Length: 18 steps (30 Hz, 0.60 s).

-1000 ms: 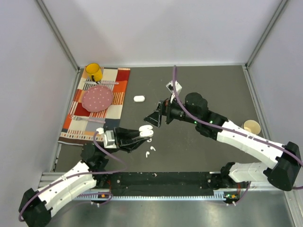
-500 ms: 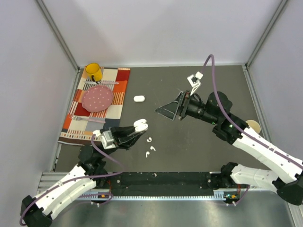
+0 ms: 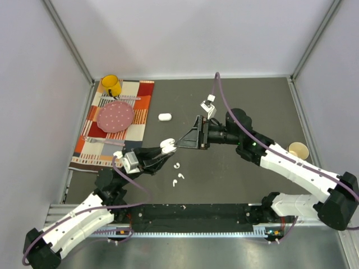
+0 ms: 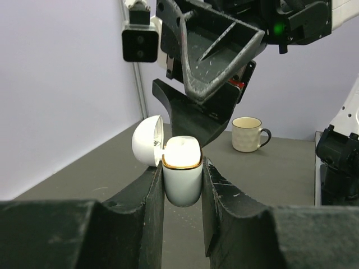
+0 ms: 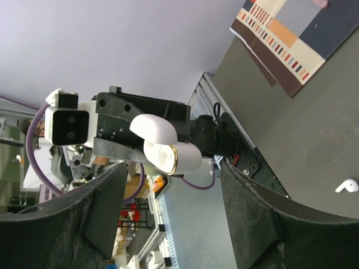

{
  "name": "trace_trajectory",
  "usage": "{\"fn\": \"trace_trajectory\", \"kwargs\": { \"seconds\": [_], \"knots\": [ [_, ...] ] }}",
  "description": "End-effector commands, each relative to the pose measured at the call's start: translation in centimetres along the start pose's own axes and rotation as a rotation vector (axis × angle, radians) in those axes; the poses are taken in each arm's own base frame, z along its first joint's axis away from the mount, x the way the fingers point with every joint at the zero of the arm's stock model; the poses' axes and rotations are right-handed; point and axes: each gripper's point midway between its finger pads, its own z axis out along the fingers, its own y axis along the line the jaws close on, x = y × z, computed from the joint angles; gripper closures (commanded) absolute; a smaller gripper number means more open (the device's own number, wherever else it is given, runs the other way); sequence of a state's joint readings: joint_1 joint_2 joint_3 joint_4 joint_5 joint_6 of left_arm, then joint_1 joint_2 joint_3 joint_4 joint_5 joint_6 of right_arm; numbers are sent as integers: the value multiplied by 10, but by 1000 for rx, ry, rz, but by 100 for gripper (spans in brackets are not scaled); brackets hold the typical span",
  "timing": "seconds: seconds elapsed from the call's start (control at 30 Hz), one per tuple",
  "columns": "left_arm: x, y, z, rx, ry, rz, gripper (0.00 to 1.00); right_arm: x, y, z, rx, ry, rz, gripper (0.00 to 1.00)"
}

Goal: Insert the wireless bluetooth earbuds into the charging case
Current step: Adjust the charging case.

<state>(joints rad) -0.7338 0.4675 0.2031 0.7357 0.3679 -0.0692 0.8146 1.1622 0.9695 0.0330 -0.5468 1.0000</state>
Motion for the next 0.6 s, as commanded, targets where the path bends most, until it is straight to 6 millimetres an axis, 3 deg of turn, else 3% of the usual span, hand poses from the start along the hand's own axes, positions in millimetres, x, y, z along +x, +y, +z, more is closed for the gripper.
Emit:
{"fn": "trace_trajectory", "kwargs": {
  "seconds": [0.0,0.5,0.57],
  "knots": [
    [-33,3,8,-6,-92,47,100,-1,11,6,-65,35,22,34],
    [-33,2,8,-2,-98,40,100,3,9,23,-136,81,103,55],
    [-31,3,8,-5,-94,39,100,4,11,24,-159,96,115,64]
  ]
}}
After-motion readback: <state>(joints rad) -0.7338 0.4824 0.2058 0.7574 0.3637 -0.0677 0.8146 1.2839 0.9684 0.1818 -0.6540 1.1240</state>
